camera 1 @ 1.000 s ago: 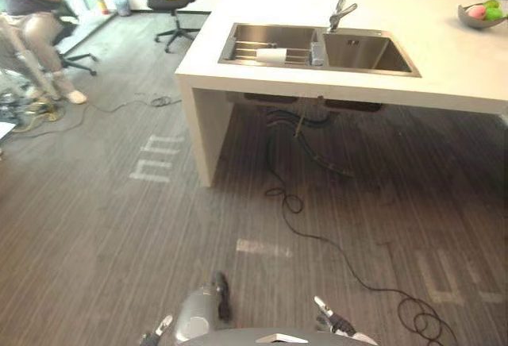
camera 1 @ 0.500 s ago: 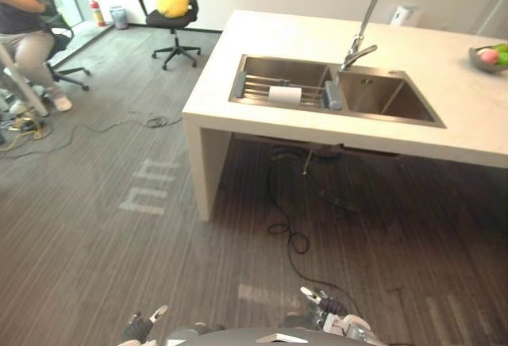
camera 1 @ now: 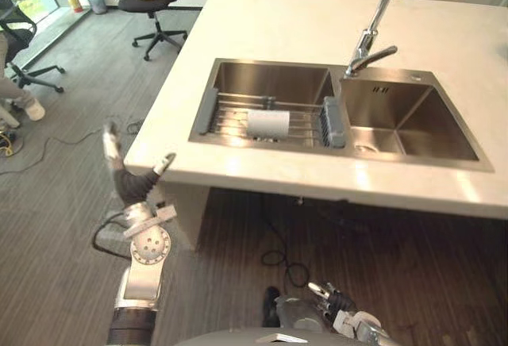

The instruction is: Walk over to the sink, pick up the cup, carry it to the dishwasher, place the cup inside the dishwasher, then close the dishwasher door

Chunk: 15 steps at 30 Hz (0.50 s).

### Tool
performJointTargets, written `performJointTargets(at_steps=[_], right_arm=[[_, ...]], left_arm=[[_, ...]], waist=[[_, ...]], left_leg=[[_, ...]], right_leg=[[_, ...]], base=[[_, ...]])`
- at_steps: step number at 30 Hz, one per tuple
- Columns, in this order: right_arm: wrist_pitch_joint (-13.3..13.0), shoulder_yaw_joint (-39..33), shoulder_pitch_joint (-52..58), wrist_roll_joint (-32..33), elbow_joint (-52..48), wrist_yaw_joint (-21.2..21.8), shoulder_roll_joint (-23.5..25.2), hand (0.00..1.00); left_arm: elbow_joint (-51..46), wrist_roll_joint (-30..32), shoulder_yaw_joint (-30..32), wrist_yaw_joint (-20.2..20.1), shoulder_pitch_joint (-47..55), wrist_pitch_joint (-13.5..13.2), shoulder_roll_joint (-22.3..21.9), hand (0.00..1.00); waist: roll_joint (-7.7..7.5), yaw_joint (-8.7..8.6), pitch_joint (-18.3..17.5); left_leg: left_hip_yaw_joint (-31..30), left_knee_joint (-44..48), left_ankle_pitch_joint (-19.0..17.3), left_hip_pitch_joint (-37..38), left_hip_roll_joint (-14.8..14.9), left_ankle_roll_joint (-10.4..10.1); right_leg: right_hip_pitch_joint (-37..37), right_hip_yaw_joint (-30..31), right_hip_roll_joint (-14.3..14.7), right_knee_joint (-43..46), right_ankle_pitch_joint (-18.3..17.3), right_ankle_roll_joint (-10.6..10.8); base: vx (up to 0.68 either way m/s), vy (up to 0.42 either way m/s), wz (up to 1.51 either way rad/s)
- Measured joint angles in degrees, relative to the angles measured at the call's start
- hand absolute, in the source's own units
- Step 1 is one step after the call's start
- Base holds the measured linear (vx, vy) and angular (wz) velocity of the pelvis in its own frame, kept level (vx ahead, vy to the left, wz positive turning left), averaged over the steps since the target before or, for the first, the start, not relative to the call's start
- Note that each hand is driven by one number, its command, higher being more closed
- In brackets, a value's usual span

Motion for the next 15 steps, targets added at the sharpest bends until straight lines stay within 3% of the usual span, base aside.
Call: performJointTargets(at_steps=[2, 3, 6, 7, 8, 9, 10, 11, 13, 15], right_arm=[[0.74, 2.18, 0.95, 0.97, 0.01, -1.07, -0.10, 0.00], [1.31, 2.94, 1.39, 2.07, 0.09, -2.10, -0.25, 0.00], [1.49, 4.04, 0.91, 2.86, 0.93, -2.30, -0.29, 0.00], [1.37, 4.12, 0.53, 2.88, 1.31, -2.34, 0.00, 0.00], [1.41, 4.00, 0.77, 2.74, 1.11, -2.17, -0.41, 0.00], [1.24, 3.70, 0.71, 2.57, 1.17, -2.14, -0.75, 0.00], [1.01, 3.52, 0.42, 1.87, 1.91, -2.38, 0.63, 0.00], [1.02, 3.49, 0.77, 1.86, 2.00, -2.23, 1.87, 0.00], [0.98, 3.37, 1.11, 1.82, 2.01, -2.24, 2.60, 0.00], [1.05, 3.35, 1.26, 1.83, 2.22, -2.29, 2.80, 0.00]], left_arm=[[-3.77, 3.34, 0.65, 3.07, 0.11, -1.50, 0.04, 0.00], [-4.95, 5.61, 1.60, 4.90, 0.19, -2.56, 0.10, 0.00], [-6.92, 8.83, 3.42, 6.67, 0.05, -3.88, 0.59, 0.00], [-7.12, 9.98, 3.62, 6.76, -0.40, -3.92, 0.92, 0.00], [-7.07, 10.00, 3.05, 5.82, -0.81, -3.89, 0.82, 0.00], [-7.02, 10.00, 2.55, 5.14, -0.97, -3.89, 1.19, 0.00], [-6.49, 10.21, 1.88, 3.42, -0.82, -3.70, 3.03, 0.00], [-6.74, 11.07, 0.66, 1.72, -0.82, -3.65, 4.22, 0.00], [-6.82, 12.54, -1.67, -0.88, -0.73, -3.63, 5.38, 0.00], [-6.95, 13.10, -3.97, -3.80, -0.73, -3.64, 6.14, 0.00]], waist=[[-0.43, 1.47, 0.30], [-0.75, 2.25, 0.17], [-0.56, 3.44, -0.05], [-0.53, 3.68, -0.08], [0.45, 3.20, -0.90], [1.42, 2.88, -1.48], [-1.58, 2.23, -2.37], [-2.99, 2.17, -3.14], [-4.57, 2.37, -4.11], [-4.93, 2.26, -4.42]], left_leg=[[2.05, 9.64, -1.28, -5.83, 2.13, 1.83], [3.72, 9.29, -2.47, -8.92, 2.62, 3.21], [7.19, -4.04, -4.15, -12.65, 1.78, 5.63], [7.40, -16.67, -2.86, -12.67, -0.26, 6.36], [6.63, -31.34, 6.09, -11.14, -2.48, 7.08], [5.98, -35.35, 9.32, -10.84, -3.22, 7.36], [7.07, -39.10, 11.39, -8.22, -5.29, 8.03], [7.76, -44.57, 12.30, -5.35, -6.67, 8.21], [8.95, -50.10, 14.07, -2.40, -8.13, 8.51], [9.38, -52.53, 14.45, -0.86, -8.66, 8.57]], right_leg=[[6.25, 0.38, 0.77, -3.16, -1.11, -0.47], [9.57, 1.05, 0.66, -5.82, -1.17, -0.44], [13.10, 4.02, -0.18, -9.63, -0.60, 0.61], [13.54, 5.72, -0.98, -9.35, -1.08, 1.62], [13.64, 6.63, -0.67, -8.68, -2.22, 3.36], [13.40, 7.43, -0.30, -8.28, -2.86, 4.07], [12.99, 8.09, -3.06, -7.24, -3.92, 4.59], [12.72, 9.02, -4.17, -6.76, -4.17, 4.97], [12.59, 10.18, -5.39, -6.71, -4.24, 5.11], [12.80, 10.99, -5.67, -6.66, -4.01, 5.26]], base=[[0.13, -0.147, -0.29], [0.03, -0.102, -0.39], [-0.05, -0.037, -0.60], [0.14, 0.066, -0.58], [0.22, 0.137, -0.49], [0.33, 0.164, -0.25], [0.32, 0.201, -0.19], [0.32, 0.162, -0.13], [0.25, 0.116, -0.15], [0.18, 0.070, -0.14]])
